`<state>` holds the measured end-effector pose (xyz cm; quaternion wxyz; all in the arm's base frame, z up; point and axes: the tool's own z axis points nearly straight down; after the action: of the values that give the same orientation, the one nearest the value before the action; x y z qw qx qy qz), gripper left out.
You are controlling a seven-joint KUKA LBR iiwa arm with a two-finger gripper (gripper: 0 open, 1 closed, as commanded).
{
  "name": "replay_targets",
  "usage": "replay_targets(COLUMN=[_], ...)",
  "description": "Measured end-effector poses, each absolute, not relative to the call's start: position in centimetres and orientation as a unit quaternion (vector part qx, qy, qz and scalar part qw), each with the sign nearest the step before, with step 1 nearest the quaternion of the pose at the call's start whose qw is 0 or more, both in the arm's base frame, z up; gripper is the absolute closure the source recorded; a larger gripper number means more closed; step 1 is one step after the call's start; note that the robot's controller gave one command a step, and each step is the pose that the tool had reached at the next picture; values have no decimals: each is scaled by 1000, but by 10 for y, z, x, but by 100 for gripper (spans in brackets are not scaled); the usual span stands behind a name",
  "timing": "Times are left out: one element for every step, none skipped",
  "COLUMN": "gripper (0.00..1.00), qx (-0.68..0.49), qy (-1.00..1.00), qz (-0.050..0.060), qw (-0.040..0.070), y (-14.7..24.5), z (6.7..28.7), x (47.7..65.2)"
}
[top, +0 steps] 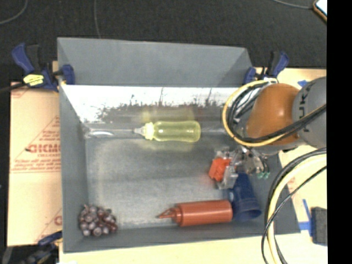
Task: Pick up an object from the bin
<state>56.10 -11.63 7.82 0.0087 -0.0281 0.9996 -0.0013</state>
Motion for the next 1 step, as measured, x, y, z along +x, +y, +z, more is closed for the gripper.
replay_targets(gripper=[100], qx=[-29], qy=[1000], qz=[-1], qw=[9], y=[-116], z=[78], x=[561])
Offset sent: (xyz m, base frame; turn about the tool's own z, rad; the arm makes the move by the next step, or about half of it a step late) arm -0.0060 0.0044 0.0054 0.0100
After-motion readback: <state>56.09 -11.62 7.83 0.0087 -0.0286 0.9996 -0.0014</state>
